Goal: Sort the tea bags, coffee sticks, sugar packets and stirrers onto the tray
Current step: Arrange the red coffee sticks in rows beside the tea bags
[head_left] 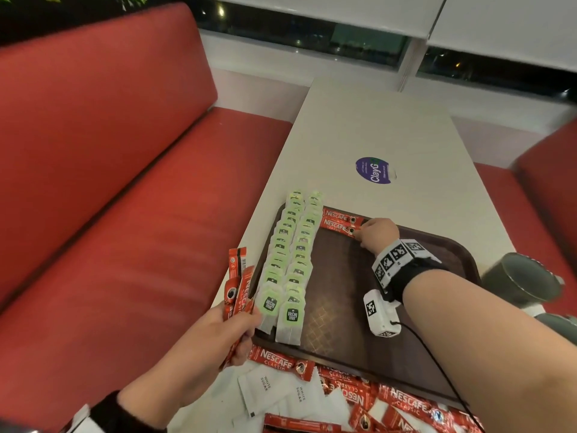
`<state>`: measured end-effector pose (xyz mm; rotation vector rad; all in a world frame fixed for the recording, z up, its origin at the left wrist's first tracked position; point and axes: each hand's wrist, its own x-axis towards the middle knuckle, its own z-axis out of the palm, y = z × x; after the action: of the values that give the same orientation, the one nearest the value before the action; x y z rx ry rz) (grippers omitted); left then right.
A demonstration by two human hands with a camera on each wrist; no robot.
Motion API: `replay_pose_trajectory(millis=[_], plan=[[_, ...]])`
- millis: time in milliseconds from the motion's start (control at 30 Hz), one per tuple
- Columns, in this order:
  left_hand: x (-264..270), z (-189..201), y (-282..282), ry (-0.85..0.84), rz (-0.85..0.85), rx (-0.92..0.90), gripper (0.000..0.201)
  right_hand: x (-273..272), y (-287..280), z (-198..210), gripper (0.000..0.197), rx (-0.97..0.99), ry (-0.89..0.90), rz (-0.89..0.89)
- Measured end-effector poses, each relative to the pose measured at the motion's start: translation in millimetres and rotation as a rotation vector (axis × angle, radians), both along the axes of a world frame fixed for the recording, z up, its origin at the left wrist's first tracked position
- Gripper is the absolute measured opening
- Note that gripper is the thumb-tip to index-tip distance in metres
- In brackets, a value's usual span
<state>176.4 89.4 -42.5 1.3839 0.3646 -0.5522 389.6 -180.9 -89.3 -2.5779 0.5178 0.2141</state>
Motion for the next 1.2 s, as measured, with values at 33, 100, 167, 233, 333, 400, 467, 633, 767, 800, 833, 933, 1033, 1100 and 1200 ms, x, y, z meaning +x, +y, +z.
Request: replay_pose_trajectory(millis=[33,100,167,233,333,400,467,633,767,800,833,933,1033,1100,1200], plan=[[0.5,0.0,-0.6,-0.002,0.003,-0.004,0.006,1.1,-0.4,-0.5,0.031,-0.015,-0.002,0.007],[1.4,0.6,-1.4,-0.012,0.01,-0.009,0.005,3.2,-2.0,-1.6,0.031,-0.035,-0.021,0.014],[2.3,2.1,-2.8,-0.016,0.01,-0.021,0.012,4.5,-3.5,-1.7,0.032,-0.052,-0.029,0.011],[2.6,4.4,-4.5,-0.006,0.017,-0.041,0.027,7.3,-3.9,-1.5,0.032,-0.052,-0.027,0.011],[2.1,7.1,-6.2,0.021,0.041,-0.078,0.039,9.9,-3.6,-2.4,0.03,-0.055,-0.03,0.016],[1.7,7.7,-6.1,0.024,0.041,-0.089,0.046,9.9,-2.9,-2.7,0.032,-0.087,-0.018,0.028],[1.8,8.0,-5.3,0.017,0.04,-0.084,0.05,10.2,-2.0,-2.0,0.032,-0.087,-0.008,0.026],[5.0,12.1,-6.9,0.017,0.067,-0.088,0.024,3.3,-0.9,5.9,0.029,-0.045,-0.055,-0.006],[6.1,18.7,-8.7,0.0,0.062,-0.131,0.022,-28.4,18.5,38.7,0.014,0.196,-0.286,0.106],[5.6,20.9,-9.5,-0.004,0.055,-0.138,0.022,-42.7,27.7,51.8,0.011,0.255,-0.299,0.196],[4.8,22.4,-10.3,-0.014,0.045,-0.132,0.022,-58.9,37.7,64.9,0.01,0.302,-0.286,0.297],[1.4,23.6,-14.2,-0.069,-0.029,-0.034,0.019,-109.3,59.0,93.7,0.023,0.43,-0.163,0.499],[-2.1,25.8,-21.4,-0.123,-0.121,0.064,0.012,-145.5,65.0,102.1,0.025,0.644,0.03,0.492],[-4.7,26.3,-25.7,-0.16,-0.172,0.116,0.008,-160.5,66.7,98.6,0.02,0.761,0.138,0.47],[-10.8,27.1,-30.6,-0.208,-0.233,0.163,0.017,-175.1,67.7,92.2,0.008,0.887,0.164,0.411]])
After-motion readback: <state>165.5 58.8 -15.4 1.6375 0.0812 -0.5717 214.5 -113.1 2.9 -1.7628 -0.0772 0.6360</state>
